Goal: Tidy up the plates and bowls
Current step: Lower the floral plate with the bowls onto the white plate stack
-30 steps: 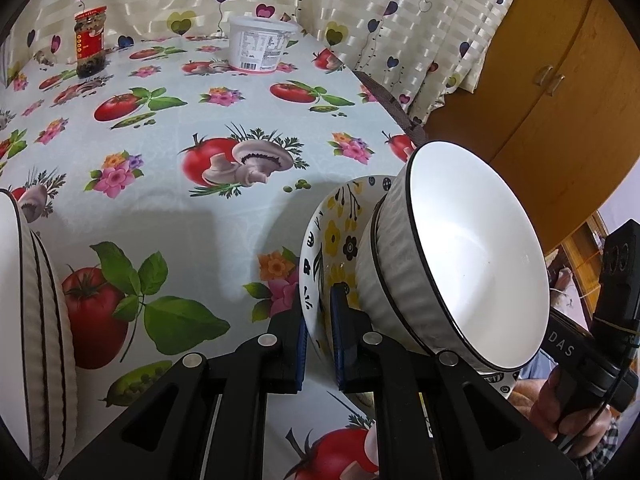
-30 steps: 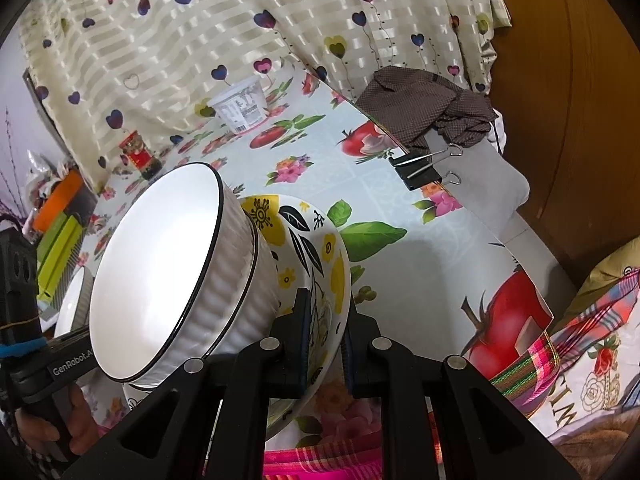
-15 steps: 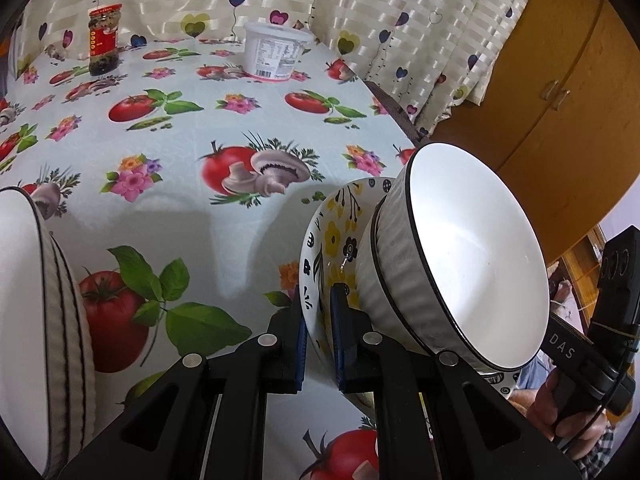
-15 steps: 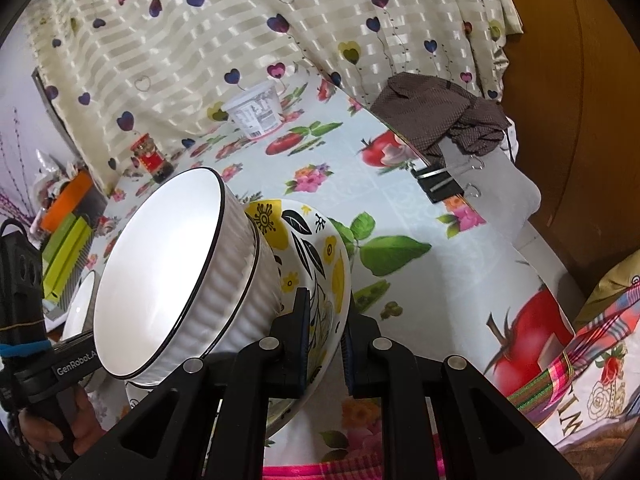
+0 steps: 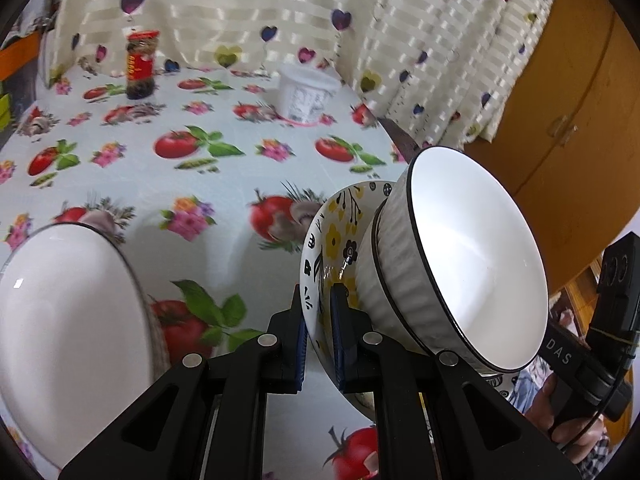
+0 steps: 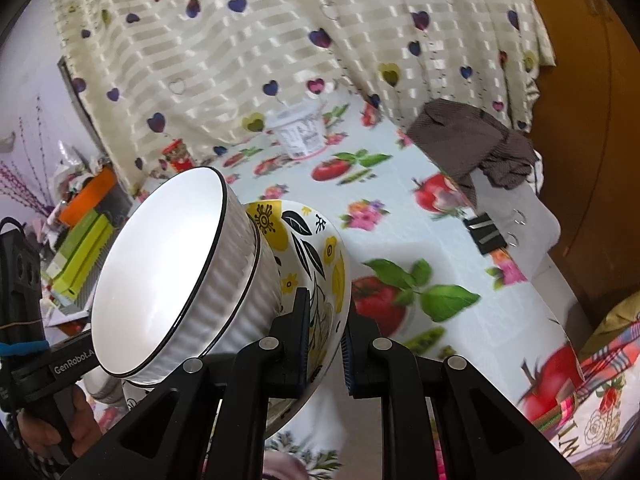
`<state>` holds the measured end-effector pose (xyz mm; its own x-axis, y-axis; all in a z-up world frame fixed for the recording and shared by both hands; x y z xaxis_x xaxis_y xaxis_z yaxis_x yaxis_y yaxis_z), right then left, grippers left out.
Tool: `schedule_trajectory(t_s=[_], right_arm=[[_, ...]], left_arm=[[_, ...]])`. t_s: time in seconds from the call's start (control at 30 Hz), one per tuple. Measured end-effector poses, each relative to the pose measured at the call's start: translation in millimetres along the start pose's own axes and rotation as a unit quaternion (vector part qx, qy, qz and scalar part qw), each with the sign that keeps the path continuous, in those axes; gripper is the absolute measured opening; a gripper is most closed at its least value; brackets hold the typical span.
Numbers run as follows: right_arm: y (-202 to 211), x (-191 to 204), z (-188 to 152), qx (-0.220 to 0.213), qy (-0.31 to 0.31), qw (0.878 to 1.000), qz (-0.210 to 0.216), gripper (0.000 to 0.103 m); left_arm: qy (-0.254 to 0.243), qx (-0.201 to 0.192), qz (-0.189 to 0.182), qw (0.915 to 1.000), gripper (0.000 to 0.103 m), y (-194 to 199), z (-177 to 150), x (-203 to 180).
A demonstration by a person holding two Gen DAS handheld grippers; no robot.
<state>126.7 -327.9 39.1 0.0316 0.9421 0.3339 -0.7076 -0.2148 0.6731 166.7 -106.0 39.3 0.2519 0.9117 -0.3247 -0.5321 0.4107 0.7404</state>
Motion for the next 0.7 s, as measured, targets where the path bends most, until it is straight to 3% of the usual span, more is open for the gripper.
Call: schedule_trajectory(t_s=[0.7], right_arm=[[-20.9, 96.9, 15.6, 0.009, 0.057, 0.996, 0.061, 0.014]], left_arm=[[0.053, -0.051, 0.054, 0.9958, 0.009, 64.9, 3.9, 72.3]])
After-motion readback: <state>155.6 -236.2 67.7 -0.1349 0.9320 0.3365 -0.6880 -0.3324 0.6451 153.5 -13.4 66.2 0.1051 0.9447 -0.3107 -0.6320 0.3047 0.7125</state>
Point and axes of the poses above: each gripper's, at about its wrist camera, not at the fingertips, and y roughly against the way its jaws point, x to its left, z to its top, the point moved 2 cm from there along -y, roughly the way its jaws point, and after that the axes turned 2 degrees about x, right-handed, at the moved point
